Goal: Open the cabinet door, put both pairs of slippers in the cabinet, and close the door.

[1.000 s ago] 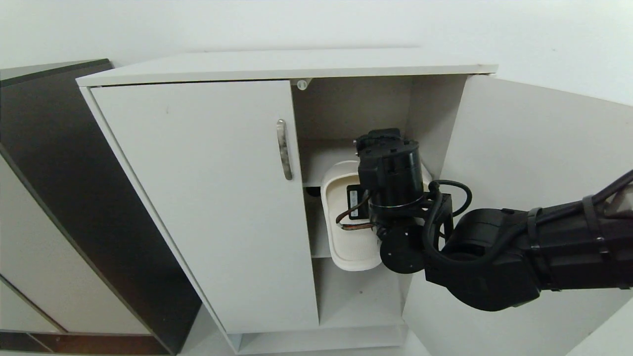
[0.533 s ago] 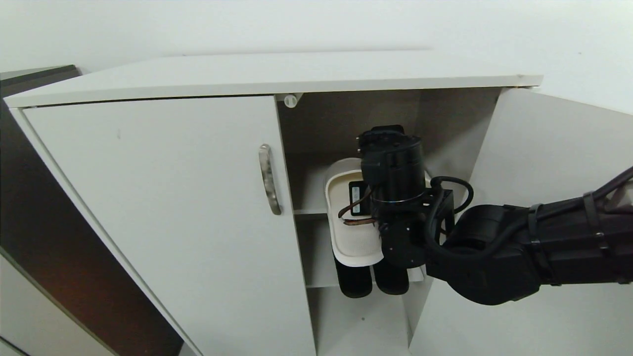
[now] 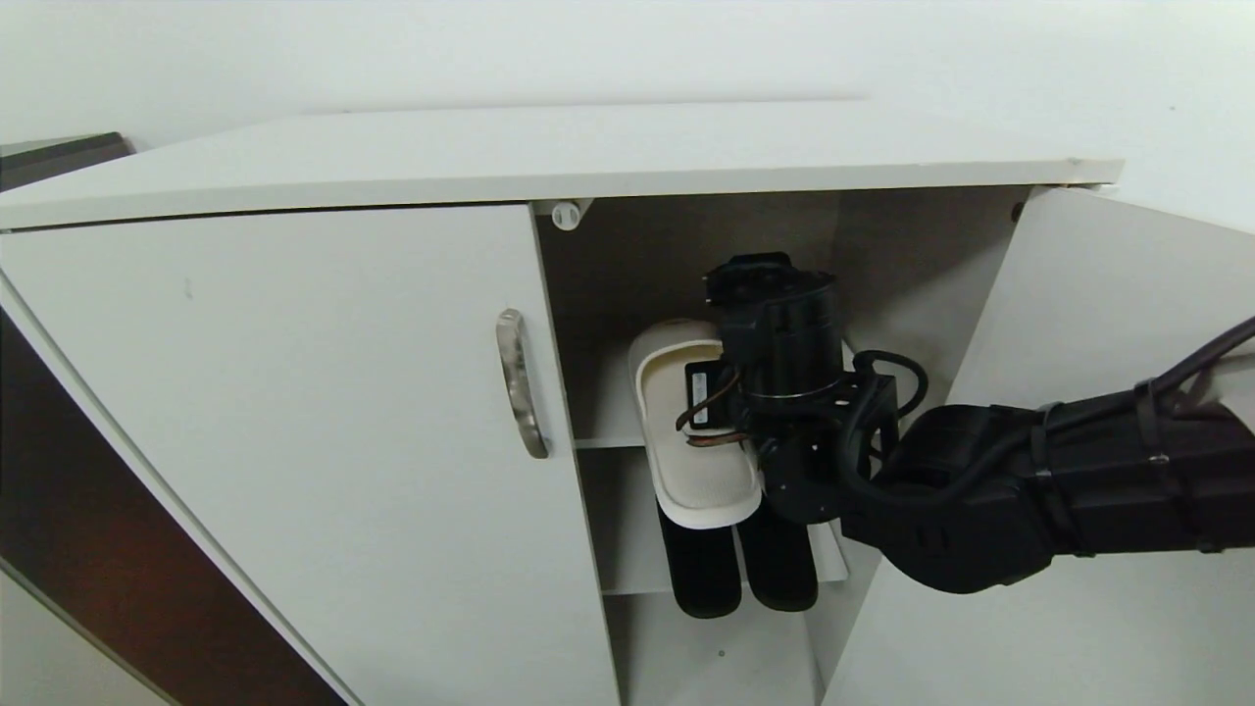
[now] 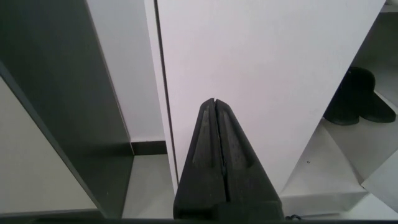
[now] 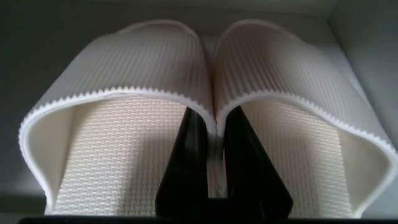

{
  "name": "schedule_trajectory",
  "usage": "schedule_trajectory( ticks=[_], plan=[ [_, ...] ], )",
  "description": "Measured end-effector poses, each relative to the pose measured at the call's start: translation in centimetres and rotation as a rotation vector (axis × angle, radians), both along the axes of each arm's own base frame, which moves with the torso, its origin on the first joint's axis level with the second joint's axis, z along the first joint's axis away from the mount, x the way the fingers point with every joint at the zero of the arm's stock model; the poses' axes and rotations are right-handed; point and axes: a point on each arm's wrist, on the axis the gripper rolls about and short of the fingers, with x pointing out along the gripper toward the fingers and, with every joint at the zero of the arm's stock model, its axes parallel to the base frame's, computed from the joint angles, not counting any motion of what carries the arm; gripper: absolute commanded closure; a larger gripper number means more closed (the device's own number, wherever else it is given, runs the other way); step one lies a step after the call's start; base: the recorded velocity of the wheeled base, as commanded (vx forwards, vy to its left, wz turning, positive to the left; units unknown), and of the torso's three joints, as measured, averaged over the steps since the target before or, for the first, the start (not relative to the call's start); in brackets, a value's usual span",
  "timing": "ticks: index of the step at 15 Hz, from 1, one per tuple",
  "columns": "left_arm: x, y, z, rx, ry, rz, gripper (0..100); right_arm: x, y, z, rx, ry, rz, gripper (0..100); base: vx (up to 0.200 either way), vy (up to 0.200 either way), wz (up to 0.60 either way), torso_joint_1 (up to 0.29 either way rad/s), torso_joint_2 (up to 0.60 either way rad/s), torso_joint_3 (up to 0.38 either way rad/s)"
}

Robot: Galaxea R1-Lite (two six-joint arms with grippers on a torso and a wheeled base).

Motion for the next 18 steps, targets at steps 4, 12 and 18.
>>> schedule_trajectory(
  ticks=[4,12,18],
  plan=[
    [0.0,0.0,0.0,0.000,0.000,0.000,100,2.1,-0.3,-0.3,0.010,-0.002,-0.015,100,0.000,0.000,0.00,0.000,0.00,0.000],
    [0.0,0.0,0.0,0.000,0.000,0.000,100,5.6,0.2,0.9,0.029,-0.021,-0.064,100,0.000,0.000,0.00,0.000,0.00,0.000],
    [0.0,0.0,0.0,0.000,0.000,0.000,100,6.3,0.5,0.0,0.017,-0.010,-0.074,0,0.000,0.000,0.00,0.000,0.00,0.000]
  ],
)
